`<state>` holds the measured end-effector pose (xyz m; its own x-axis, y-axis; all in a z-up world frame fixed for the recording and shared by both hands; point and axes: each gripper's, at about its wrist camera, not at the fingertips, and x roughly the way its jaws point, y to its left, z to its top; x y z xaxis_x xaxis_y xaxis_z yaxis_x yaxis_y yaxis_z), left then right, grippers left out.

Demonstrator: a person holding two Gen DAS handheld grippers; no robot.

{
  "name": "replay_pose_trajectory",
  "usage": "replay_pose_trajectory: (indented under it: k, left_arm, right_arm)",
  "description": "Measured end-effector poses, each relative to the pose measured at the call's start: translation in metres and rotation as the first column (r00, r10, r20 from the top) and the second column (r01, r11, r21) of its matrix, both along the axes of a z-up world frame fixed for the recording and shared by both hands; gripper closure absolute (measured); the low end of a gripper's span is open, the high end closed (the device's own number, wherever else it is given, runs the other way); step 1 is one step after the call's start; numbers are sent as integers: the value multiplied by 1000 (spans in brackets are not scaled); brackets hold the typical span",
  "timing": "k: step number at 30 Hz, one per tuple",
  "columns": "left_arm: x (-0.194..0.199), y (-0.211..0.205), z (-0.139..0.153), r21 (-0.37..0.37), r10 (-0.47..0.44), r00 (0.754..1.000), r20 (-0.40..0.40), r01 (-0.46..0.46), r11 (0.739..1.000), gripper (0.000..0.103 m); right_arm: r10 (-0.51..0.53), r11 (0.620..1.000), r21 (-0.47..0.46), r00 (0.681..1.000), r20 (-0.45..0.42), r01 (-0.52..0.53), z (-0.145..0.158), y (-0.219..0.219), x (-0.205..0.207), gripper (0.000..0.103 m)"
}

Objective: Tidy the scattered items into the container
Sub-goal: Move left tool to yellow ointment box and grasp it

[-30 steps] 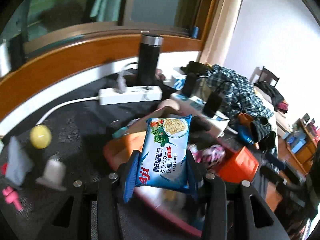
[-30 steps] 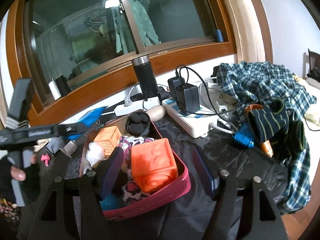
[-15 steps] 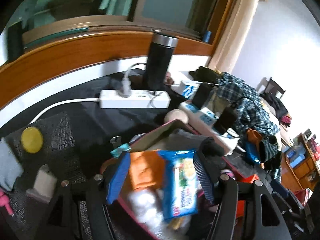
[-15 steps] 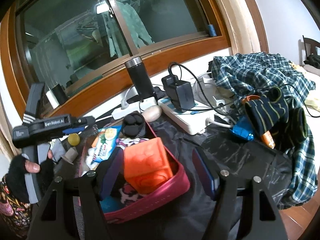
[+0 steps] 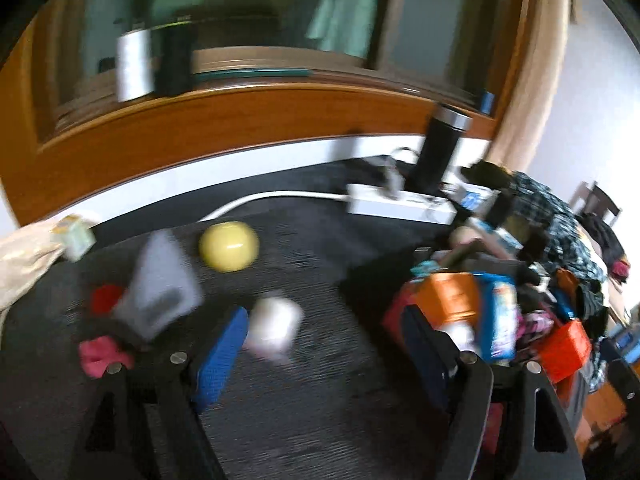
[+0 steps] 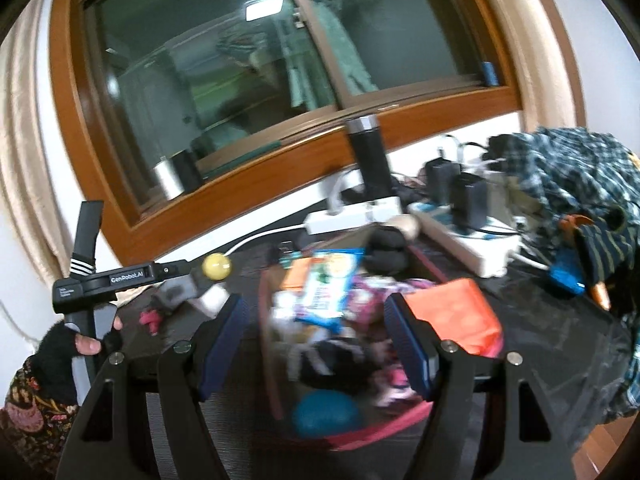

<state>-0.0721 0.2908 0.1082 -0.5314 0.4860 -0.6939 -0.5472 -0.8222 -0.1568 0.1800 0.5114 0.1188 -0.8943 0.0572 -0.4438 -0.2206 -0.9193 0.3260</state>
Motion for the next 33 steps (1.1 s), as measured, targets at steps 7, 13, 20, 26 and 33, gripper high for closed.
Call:
replay_pose_trajectory:
  k: [7, 13, 20, 26, 33]
  left_arm:
    - [-43, -103, -7, 6, 208, 978, 9, -208, 978, 23]
    - [-85, -169, -18, -8, 359, 933, -2, -359, 933, 23]
    - [-136, -203, -35, -59, 410, 910, -63, -413, 909, 22]
    - [-182, -208, -52, -101, 411, 910, -63, -415, 904, 23]
    - [-223, -200, -63, -131, 376, 922, -98, -386, 913, 23]
  right_arm:
    - [94, 995, 35, 995, 24, -95, 4, -47, -30, 25]
    - [151, 986, 57, 987, 60, -155, 0, -80, -53, 25]
    - [203, 975, 67, 973, 112, -211, -11, -106, -79, 25]
    - [246, 966, 45, 956, 159, -256, -28, -124, -106, 25]
    - [293, 951, 42, 934, 205, -307, -45, -147, -134, 25]
